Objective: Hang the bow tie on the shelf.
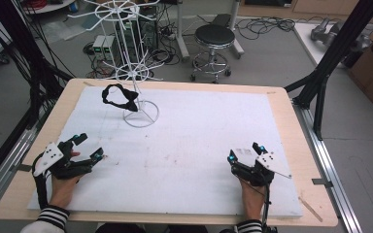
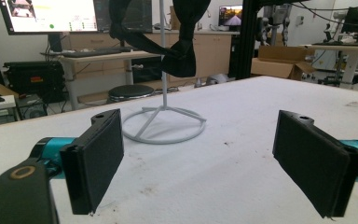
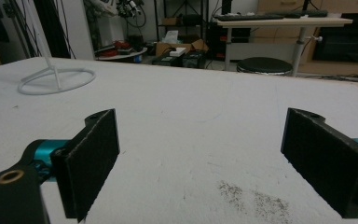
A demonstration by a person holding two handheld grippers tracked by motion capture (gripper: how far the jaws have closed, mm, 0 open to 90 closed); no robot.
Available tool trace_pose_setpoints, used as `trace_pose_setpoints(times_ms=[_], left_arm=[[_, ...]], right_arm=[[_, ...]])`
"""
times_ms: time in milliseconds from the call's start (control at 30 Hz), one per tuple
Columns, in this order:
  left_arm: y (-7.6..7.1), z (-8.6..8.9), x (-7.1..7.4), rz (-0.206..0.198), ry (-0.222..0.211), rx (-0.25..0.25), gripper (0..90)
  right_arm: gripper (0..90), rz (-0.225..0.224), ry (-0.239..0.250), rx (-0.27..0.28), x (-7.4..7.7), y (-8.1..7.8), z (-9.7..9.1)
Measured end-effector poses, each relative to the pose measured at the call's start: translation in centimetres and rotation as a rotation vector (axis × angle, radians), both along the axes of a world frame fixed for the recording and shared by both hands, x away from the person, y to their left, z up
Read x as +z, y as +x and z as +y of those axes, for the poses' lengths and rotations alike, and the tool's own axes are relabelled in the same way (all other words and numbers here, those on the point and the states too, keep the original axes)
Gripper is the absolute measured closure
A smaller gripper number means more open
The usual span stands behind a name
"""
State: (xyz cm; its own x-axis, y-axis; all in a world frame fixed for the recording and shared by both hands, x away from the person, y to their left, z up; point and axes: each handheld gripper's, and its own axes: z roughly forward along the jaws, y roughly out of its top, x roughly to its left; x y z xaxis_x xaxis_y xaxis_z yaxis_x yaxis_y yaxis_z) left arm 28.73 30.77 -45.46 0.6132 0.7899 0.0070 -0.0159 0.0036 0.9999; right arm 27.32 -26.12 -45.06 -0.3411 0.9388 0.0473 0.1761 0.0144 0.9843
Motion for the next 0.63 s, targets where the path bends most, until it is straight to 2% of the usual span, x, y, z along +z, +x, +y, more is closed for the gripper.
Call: trace_pose_setpoints(times_ms=[67, 133, 267, 467, 567, 633], left_arm=[[-0.03, -0.01, -0.01, -0.004, 0.0, -0.001, 17.0], [-0.01, 0.06, -0.01, -0.002, -0.004, -0.001, 17.0], [-0.01, 0.04, -0.02, -0.002, -0.004, 0.0, 17.4], [-0.03, 0.02, -0.02, -0.004, -0.001, 0.0, 17.0], [-0.23, -0.06, -0.06, -0.022, 0.005, 0.01, 17.0], [-0.21, 0.04, -0.08, -0.02, -0.009, 0.014, 17.0]], right_arm=[[10.4, -0.004, -0.009, 0.008, 0.0, -0.07, 0.06], [10.4, -0.031, -0.016, 0.011, -0.06, -0.28, 0.1], [10.4, -0.067, 0.015, 0.009, -0.18, -0.63, -0.19], [10.4, -0.068, 0.004, 0.022, -0.18, -0.67, -0.12], [10.4, -0.067, 0.009, 0.02, -0.18, -0.65, -0.15], [10.4, -0.066, 0.007, 0.02, -0.17, -0.62, -0.14]])
